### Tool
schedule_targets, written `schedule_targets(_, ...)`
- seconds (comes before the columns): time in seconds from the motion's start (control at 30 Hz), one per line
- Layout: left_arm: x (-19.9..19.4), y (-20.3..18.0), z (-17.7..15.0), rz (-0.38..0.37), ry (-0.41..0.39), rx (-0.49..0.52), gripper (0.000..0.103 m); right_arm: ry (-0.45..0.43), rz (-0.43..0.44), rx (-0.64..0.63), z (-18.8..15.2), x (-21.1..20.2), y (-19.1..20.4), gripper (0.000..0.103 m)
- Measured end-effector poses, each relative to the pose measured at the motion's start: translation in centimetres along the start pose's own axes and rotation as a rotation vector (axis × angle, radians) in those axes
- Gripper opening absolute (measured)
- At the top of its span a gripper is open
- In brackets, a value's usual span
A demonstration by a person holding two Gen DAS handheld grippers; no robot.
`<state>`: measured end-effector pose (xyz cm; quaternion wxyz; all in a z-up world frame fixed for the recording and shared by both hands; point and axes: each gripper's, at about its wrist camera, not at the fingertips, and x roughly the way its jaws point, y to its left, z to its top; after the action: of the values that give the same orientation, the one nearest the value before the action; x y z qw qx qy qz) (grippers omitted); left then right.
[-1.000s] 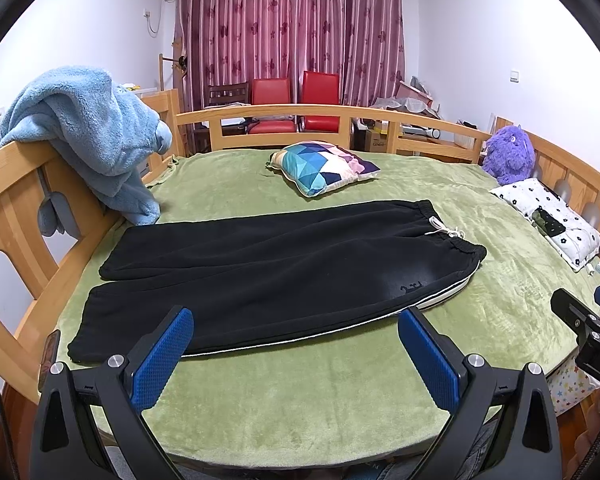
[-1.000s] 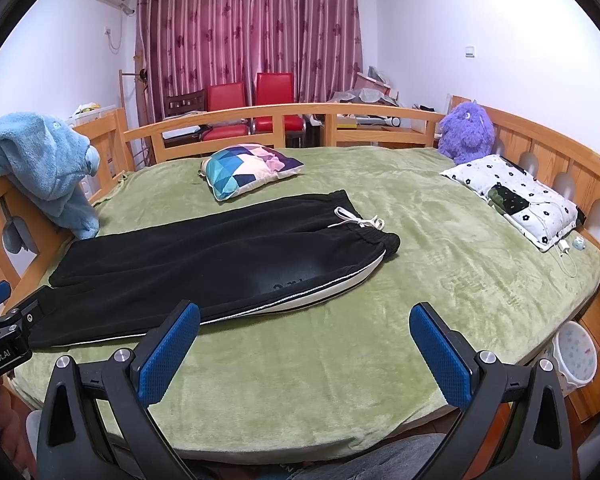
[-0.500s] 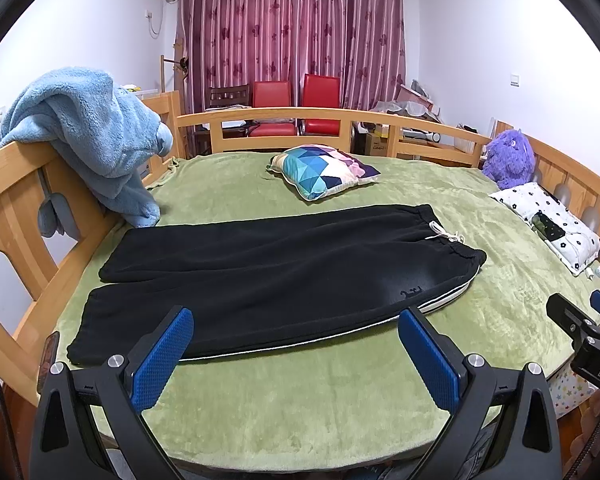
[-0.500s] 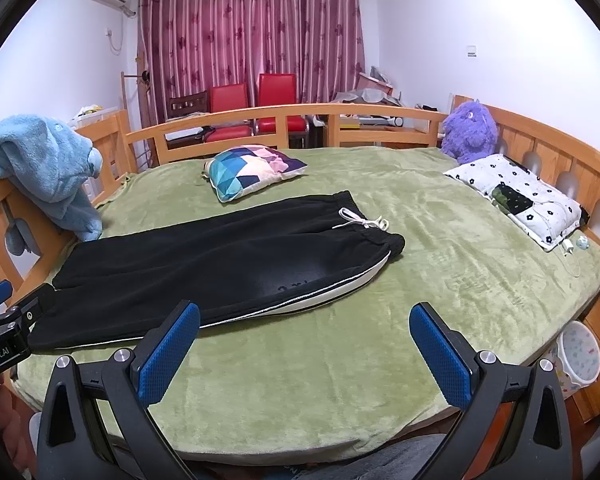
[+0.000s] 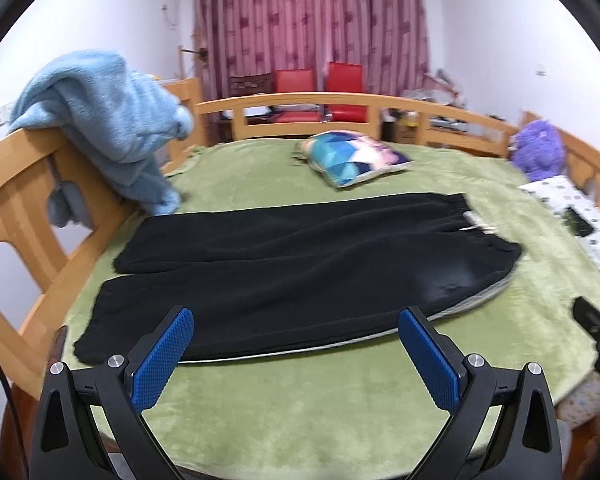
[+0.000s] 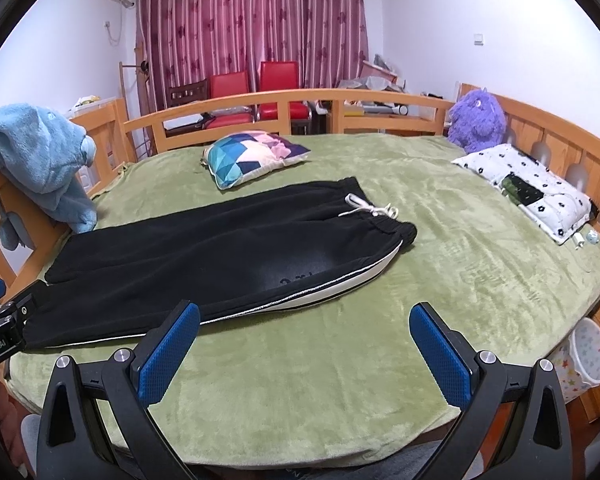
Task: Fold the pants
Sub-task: 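Grasp the pants edge with the left tool while the right tool grasps the white-striped seam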
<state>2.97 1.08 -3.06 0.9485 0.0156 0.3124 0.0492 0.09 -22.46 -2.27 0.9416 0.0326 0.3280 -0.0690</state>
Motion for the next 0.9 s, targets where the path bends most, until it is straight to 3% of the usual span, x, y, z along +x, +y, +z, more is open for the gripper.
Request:
schedule_targets(0.2, 5.4, 3.3, -2.0, -0.043, 0.078, -0.086, 0.103, 0.036, 0.011, -0.031, -1.5, 5.2, 0.1, 0.102)
schedule_targets(0.33, 9.7, 5.8, -4.2, -0.053, 0.177, -0.097, 0.103, 0.084, 0.016, -0.005, -2.8, 9.4, -0.5, 0.098)
schedule_targets(0.4, 11.5, 7.3, -5.4, -0.015, 0.220, -0.106, 0.100, 0.142, 0.045, 0.005, -3.3, 12.0, -1.0, 0.085)
schedule_targets(0.57, 14.0, 10.8, -7.5, -0.009, 0.265, -0.192, 0.095, 0.251, 0.054, 0.011, -4.6, 17.8, -2.2, 0.076)
schedule_targets(0.73, 15.3, 14.6, -8.8, -0.049, 0.276, -0.304, 0.095, 0.243, 0.041, 0.078, -3.9, 21.3, -4.5, 0.076)
schedule_targets(0.9, 16.8, 17.4, -9.7, -0.087, 0.295, -0.428, 0.095, 0.284, 0.110, 0.241, -1.8, 26.0, -6.6, 0.080)
